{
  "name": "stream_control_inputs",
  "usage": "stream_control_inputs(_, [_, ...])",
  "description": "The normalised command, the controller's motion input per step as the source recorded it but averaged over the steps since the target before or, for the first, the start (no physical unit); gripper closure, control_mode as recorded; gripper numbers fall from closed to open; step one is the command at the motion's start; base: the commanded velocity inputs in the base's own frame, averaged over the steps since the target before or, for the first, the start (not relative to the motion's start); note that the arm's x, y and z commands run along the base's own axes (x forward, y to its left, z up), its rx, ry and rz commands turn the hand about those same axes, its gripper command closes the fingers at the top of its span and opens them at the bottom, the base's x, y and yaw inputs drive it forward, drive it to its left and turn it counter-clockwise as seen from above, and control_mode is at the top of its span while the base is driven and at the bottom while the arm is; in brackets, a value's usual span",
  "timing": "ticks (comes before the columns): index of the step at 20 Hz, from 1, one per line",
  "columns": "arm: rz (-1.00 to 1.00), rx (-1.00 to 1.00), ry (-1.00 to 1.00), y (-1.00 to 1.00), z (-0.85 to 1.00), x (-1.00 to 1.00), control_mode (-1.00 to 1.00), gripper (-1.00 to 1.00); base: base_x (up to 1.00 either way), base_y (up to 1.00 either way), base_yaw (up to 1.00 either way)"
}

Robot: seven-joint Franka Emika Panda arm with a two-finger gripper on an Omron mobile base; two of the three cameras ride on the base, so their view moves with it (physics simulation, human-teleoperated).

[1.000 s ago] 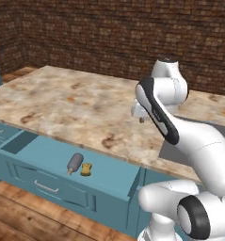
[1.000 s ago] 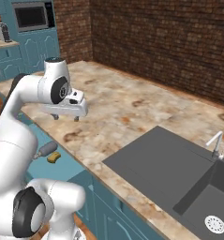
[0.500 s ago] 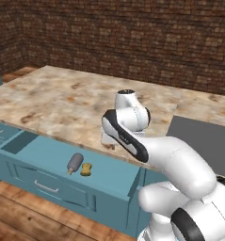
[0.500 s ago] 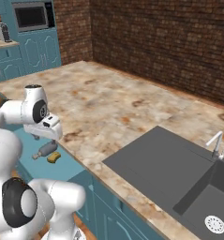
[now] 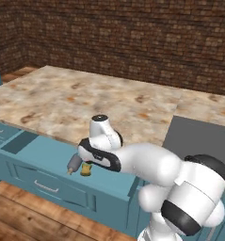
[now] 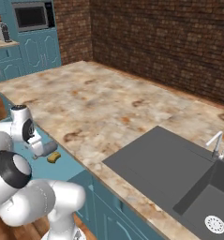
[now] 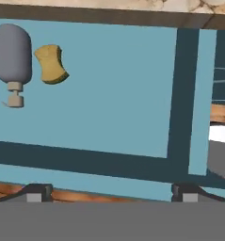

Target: Restock the sink supplies by placing the sponge and soap dispenser on the counter and next to the sink. Make sure the soap dispenser is upright.

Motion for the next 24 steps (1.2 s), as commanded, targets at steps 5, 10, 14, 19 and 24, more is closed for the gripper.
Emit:
stream_control_inputs(5, [-0.13,0.0,0.01,0.79,-0.66,0.59,-1.0,-1.0,0.0,0.0,0.0])
stream_control_inputs(10, [0.0,0.02,0.07,0.1,-0.5,0.84,-1.0,-1.0,0.0,0.0,0.0])
stream_control_inputs(14, [0.0,0.01,0.06,0.21,-0.63,0.57,-1.0,-1.0,0.0,0.0,0.0])
stream_control_inputs(19, [0.0,-0.12,0.18,0.75,-0.28,0.04,-1.0,-1.0,0.0,0.0,0.0])
stream_control_inputs(24, [0.0,-0.1,0.28,0.92,-0.01,0.0,-1.0,-1.0,0.0,0.0,0.0])
